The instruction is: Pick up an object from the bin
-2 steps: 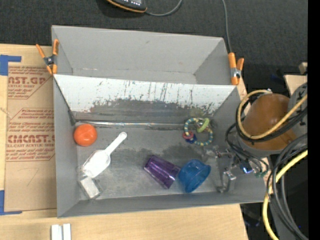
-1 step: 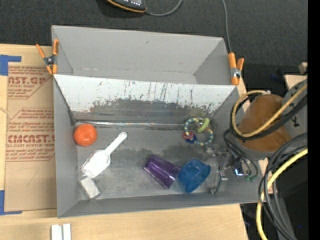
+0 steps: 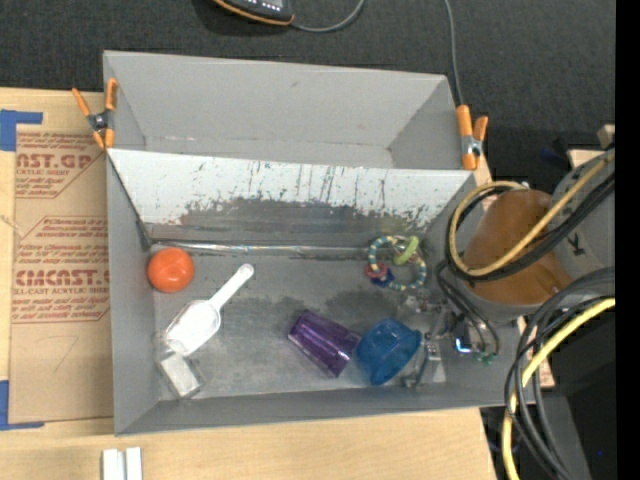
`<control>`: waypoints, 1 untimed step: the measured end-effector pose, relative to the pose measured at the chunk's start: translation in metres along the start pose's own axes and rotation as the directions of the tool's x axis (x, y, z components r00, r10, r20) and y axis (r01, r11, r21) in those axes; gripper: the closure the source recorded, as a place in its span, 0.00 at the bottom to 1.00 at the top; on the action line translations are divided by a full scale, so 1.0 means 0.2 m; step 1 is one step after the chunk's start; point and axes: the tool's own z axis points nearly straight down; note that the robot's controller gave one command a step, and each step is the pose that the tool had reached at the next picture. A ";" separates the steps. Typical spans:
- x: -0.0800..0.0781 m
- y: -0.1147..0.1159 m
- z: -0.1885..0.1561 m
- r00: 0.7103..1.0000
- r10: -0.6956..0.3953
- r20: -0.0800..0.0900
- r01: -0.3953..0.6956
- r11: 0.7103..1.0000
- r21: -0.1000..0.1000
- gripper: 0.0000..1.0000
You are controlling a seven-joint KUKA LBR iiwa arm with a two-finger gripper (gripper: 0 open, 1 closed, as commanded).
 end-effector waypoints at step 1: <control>-0.02 0.05 0.00 0.968 -0.251 0.005 0.251 0.968 0.000 0.00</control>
Offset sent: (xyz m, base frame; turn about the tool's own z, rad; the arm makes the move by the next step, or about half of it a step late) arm 0.0091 0.0484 -0.0007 -0.0846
